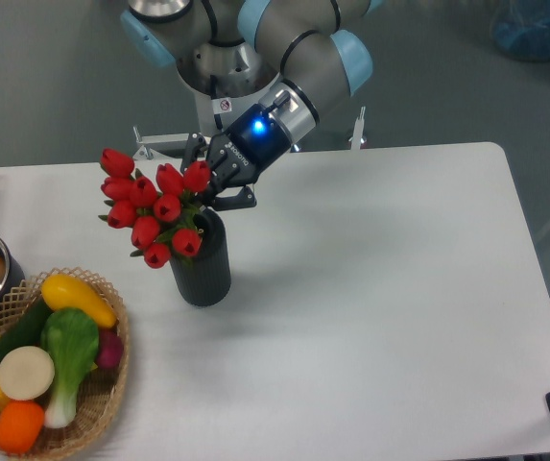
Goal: Insert the flowers into the vase
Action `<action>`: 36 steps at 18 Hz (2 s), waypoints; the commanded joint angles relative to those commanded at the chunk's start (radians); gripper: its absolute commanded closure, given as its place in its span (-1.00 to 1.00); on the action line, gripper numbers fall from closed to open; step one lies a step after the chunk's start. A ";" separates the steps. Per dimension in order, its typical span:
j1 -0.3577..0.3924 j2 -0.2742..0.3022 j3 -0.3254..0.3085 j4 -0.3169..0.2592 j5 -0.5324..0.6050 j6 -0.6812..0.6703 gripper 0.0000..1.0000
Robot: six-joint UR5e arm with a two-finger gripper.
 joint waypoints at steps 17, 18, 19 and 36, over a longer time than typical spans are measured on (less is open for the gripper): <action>0.024 0.041 -0.037 -0.002 0.103 -0.002 -1.00; 0.032 0.046 -0.040 -0.002 0.115 0.000 -1.00; 0.038 0.054 -0.043 -0.002 0.123 0.000 -1.00; 0.215 0.190 0.060 -0.005 0.684 0.061 -1.00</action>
